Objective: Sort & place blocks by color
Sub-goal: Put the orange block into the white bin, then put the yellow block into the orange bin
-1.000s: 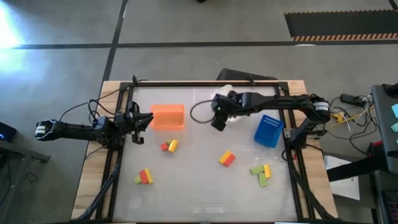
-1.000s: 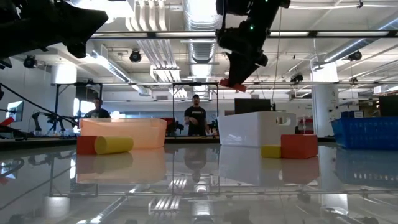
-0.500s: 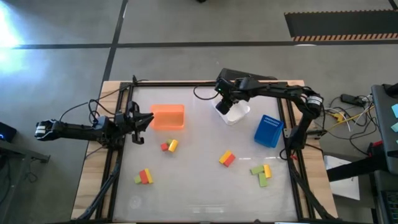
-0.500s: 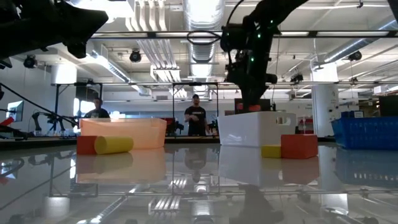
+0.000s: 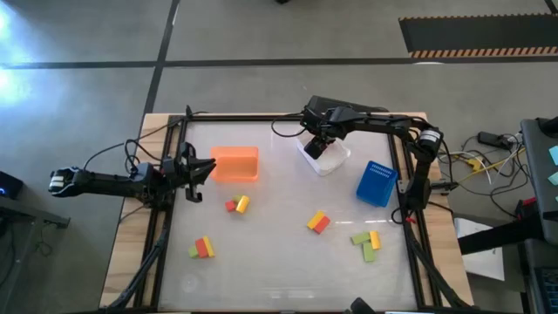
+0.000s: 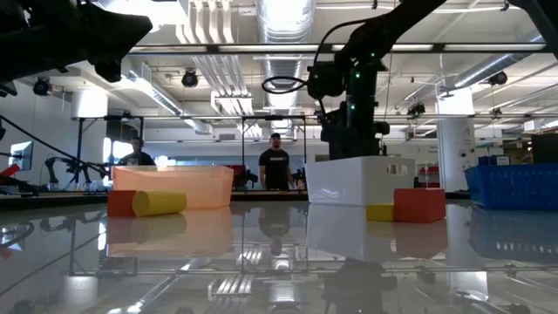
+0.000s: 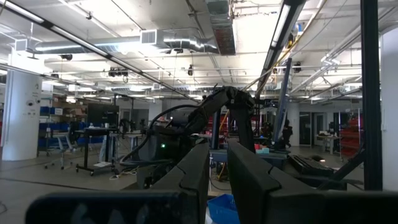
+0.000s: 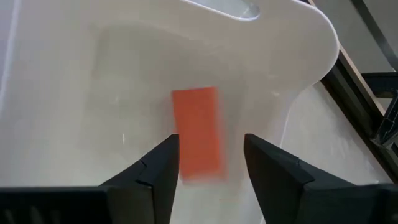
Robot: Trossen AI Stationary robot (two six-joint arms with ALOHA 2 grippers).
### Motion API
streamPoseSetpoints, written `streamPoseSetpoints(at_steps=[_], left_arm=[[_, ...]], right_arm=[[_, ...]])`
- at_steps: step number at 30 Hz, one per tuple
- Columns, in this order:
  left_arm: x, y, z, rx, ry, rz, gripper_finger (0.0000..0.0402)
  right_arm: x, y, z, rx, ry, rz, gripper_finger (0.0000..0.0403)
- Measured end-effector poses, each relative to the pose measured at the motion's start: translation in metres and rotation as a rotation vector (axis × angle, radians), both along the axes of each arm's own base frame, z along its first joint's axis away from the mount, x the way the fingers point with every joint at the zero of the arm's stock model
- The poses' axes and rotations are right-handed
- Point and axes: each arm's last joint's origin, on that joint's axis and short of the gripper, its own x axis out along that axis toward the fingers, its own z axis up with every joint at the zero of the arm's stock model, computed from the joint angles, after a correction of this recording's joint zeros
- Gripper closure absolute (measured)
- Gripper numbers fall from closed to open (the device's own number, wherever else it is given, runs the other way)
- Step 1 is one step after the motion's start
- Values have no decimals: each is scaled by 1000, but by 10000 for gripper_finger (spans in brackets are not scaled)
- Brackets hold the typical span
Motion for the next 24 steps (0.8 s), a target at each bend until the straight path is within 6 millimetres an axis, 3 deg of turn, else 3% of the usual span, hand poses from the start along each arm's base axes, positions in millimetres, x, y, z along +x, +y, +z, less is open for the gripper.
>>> streamPoseSetpoints(at_steps=[6,10,24], left_arm=[[0,0,0,0,4,0,359],[0,0,0,-53,-12,-21,359],[11,0,18,-217,-46,-81,359]], right_arm=[[-4,3,14,-11,-27,1,217],[-7,15,30,-5,-76,33,219],[-15,120,61,-102,-370,372,258]])
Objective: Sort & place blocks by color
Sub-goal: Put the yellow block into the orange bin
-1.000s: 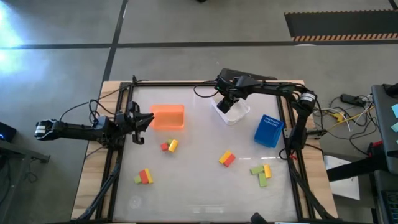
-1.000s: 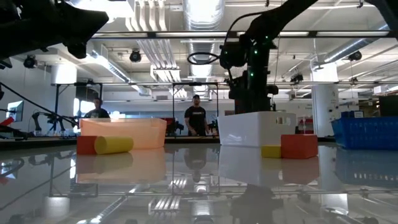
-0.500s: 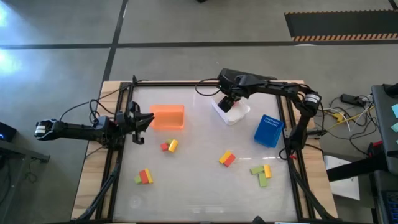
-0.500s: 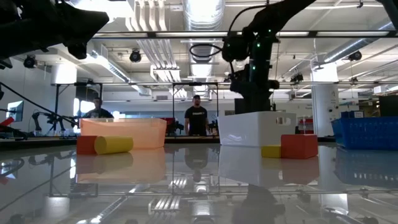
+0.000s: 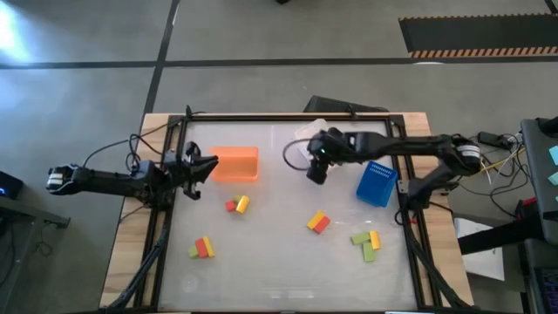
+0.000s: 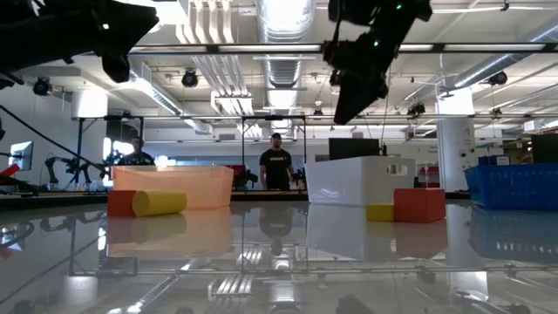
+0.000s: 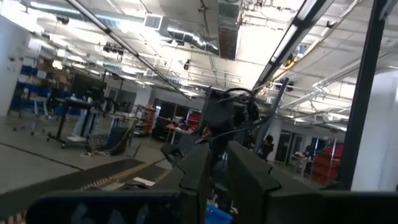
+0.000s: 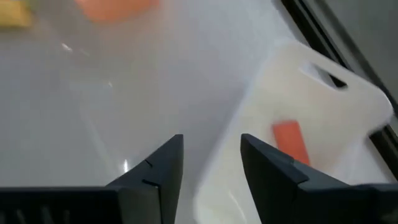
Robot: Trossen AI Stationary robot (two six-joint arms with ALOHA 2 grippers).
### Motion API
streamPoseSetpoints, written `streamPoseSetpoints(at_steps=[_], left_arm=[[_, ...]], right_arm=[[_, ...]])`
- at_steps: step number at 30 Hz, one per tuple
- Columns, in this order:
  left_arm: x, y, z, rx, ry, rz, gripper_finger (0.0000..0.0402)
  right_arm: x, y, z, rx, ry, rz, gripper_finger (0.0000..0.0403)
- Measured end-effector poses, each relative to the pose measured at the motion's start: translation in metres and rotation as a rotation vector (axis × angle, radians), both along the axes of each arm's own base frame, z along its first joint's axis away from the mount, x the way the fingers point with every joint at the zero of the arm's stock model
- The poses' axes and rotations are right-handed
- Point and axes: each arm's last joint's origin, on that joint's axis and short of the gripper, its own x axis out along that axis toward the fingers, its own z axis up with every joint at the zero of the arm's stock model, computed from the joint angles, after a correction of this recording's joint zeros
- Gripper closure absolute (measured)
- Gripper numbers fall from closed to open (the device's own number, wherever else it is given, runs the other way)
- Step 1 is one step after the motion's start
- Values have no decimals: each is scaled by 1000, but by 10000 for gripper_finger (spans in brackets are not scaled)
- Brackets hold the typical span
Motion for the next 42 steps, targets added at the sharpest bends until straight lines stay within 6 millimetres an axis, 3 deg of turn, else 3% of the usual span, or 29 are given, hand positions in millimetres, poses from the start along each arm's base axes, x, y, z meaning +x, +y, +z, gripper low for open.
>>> streamPoseSetpoints(at_steps=[7,19,24,32,37,42], left_arm=[[18,0,7,-98,52,-37,359],[58,-2,6,-287,217,-88,360],[78,-10,8,-402,508,-94,360],[92,-28,20,-462,1118,-7,360],[115,-39,17,-481,1236,-71,360],[134,-42,8,-674,1293,22,360]], right_arm=[[-24,32,8,-51,-196,125,282],[-64,42,-2,-107,-376,174,317],[-73,42,-3,-118,-387,182,329],[-76,42,-6,-141,-374,205,333],[-76,42,-7,-152,-364,217,328],[-76,42,-7,-160,-359,225,334]])
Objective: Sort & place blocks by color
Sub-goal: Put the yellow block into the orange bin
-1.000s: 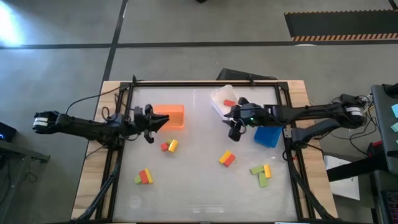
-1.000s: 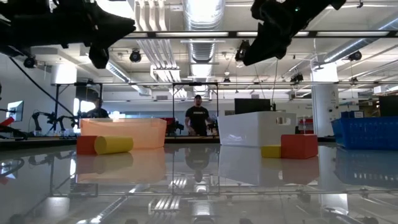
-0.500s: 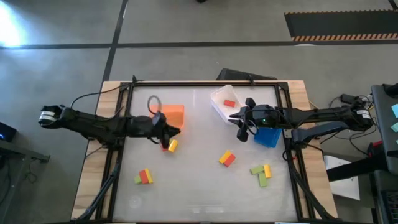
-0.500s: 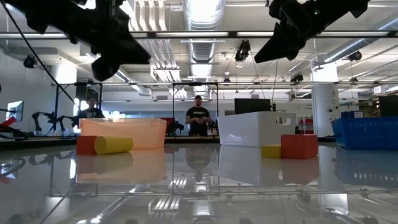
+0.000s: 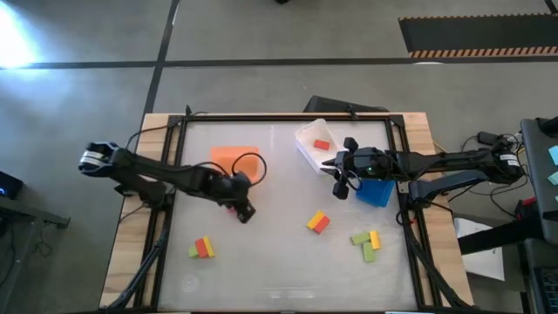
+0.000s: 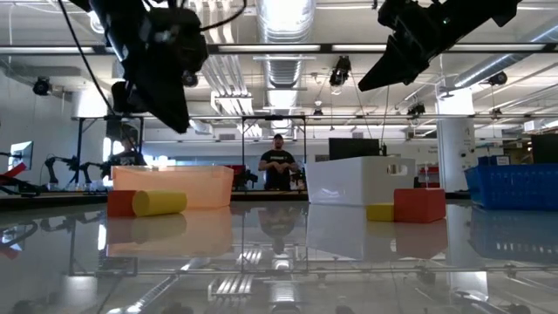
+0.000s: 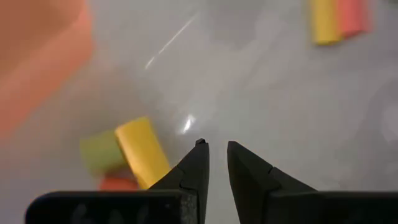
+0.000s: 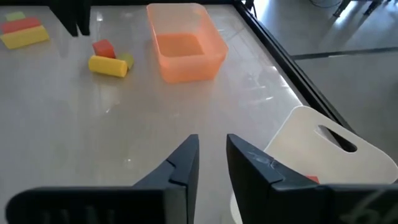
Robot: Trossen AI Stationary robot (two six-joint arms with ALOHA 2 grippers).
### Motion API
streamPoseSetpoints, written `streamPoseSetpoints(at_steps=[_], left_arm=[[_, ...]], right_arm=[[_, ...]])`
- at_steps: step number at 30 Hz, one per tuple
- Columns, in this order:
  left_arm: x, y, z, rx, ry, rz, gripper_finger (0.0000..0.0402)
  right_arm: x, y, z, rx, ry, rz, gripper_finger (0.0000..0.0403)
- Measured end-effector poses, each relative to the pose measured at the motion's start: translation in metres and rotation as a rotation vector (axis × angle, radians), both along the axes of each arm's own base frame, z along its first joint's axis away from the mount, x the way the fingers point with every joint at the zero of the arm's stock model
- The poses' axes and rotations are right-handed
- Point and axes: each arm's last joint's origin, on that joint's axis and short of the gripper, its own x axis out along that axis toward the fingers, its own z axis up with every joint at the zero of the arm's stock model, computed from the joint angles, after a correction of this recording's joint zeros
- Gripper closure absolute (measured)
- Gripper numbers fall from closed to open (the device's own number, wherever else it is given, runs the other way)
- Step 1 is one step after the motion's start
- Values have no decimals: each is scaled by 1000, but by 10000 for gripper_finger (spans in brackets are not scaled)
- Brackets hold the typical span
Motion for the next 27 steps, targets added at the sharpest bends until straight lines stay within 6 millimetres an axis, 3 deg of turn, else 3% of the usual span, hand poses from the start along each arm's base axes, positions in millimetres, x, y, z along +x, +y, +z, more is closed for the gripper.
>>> streamPoseSetpoints(at_steps=[6,17,27], left_arm=[[13,-5,-13,-45,208,157,360],[22,-9,-27,-86,286,161,353],[20,-6,-34,-41,294,178,246]], right_arm=[[0,0,-1,-14,8,9,337],[-1,0,-2,-20,17,13,326],[-1,0,-3,-19,18,13,333]])
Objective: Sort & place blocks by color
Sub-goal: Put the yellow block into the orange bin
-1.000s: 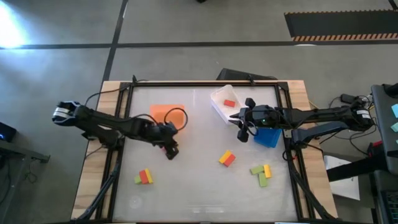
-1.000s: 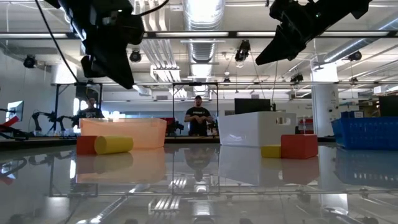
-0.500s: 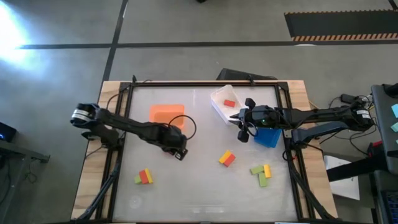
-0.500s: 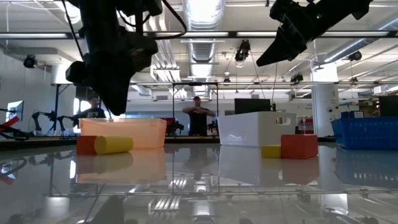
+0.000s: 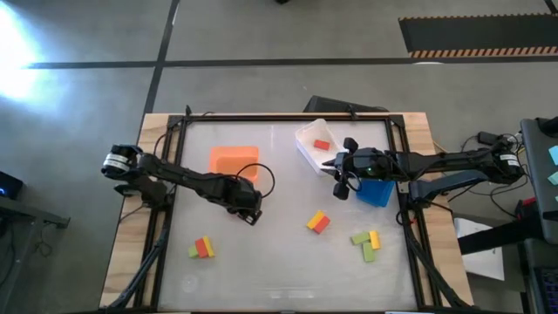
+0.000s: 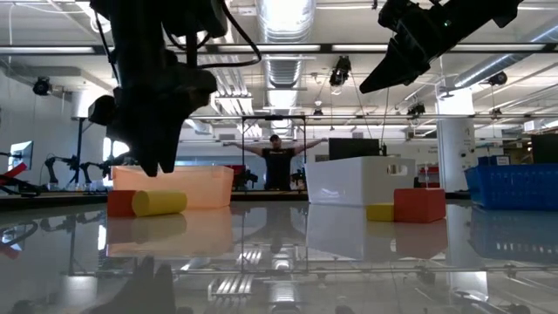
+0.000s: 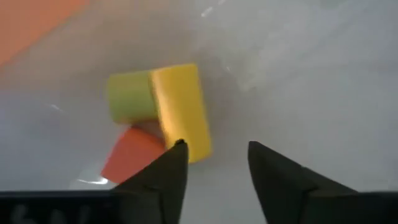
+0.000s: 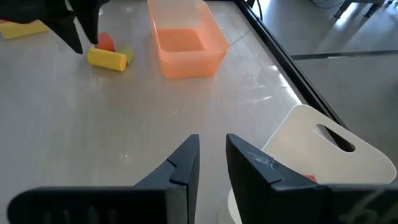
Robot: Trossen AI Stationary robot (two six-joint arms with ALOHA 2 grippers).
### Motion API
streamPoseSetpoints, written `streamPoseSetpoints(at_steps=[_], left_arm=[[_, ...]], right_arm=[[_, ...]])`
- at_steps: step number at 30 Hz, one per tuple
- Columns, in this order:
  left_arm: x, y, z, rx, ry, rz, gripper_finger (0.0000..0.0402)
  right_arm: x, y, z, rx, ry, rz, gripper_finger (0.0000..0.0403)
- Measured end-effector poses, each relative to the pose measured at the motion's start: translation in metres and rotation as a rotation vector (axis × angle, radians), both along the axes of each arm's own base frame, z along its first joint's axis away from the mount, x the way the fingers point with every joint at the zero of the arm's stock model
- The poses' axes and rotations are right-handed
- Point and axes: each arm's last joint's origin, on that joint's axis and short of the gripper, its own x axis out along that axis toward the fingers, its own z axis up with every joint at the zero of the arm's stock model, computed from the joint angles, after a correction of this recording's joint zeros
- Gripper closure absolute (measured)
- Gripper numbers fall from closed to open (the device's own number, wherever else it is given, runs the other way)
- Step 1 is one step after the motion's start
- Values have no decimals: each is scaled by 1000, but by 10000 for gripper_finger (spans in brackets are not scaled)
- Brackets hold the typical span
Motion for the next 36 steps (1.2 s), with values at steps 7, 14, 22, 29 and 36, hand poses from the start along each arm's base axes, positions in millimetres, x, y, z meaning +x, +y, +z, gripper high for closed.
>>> streamPoseSetpoints(at_steps=[7,14,22,29,36], left_arm=[[-2,2,-6,71,-2,-11,197],[4,2,-20,121,27,-27,196],[12,1,-33,125,52,-32,196],[20,0,-33,113,-41,-48,196],[21,-1,-33,108,-53,-60,196]], right_arm=[[0,0,0,0,0,0,324],[0,0,0,10,-3,-6,329],[0,0,-1,11,-2,-7,334],[0,0,-1,13,-2,-8,327],[0,0,-1,13,-2,-8,330]])
